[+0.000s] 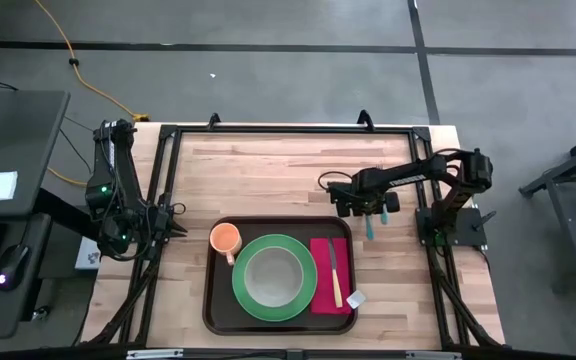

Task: Set up tray
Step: Put the blue fork on the red napkin to the left side of the yellow knife

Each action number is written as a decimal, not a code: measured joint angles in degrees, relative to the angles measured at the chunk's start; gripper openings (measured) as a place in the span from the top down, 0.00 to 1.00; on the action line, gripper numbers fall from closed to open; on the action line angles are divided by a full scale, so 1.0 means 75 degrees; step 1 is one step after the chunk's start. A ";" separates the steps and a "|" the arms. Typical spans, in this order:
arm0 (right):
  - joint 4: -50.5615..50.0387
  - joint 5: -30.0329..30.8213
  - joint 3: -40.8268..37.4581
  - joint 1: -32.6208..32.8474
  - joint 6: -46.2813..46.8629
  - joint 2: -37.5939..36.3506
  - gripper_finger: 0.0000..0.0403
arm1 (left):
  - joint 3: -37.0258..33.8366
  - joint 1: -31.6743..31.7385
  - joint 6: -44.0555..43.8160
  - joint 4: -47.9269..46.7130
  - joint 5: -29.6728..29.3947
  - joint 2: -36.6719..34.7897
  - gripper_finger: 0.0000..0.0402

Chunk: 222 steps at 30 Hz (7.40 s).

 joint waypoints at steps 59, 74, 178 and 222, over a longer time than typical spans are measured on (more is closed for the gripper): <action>-0.0006 -0.0799 -0.0015 0.0009 -0.0134 -0.0672 0.69 | 0.0000 -0.0002 0.0006 0.0003 0.0004 0.0000 0.80; -0.1006 0.0041 -0.0122 -0.0276 -0.0042 -0.1244 0.69 | 0.0000 0.0000 -0.0006 0.0029 0.0004 -0.0001 0.80; -0.0109 -0.0171 -0.1102 -0.0804 -0.0068 -0.1736 0.96 | 0.0000 -0.0002 0.0020 0.0149 0.0010 0.0000 0.80; -0.0058 0.1199 -0.1099 0.0110 0.0955 -0.3022 0.93 | 0.0000 0.0001 0.0020 0.0149 0.0007 0.0000 0.80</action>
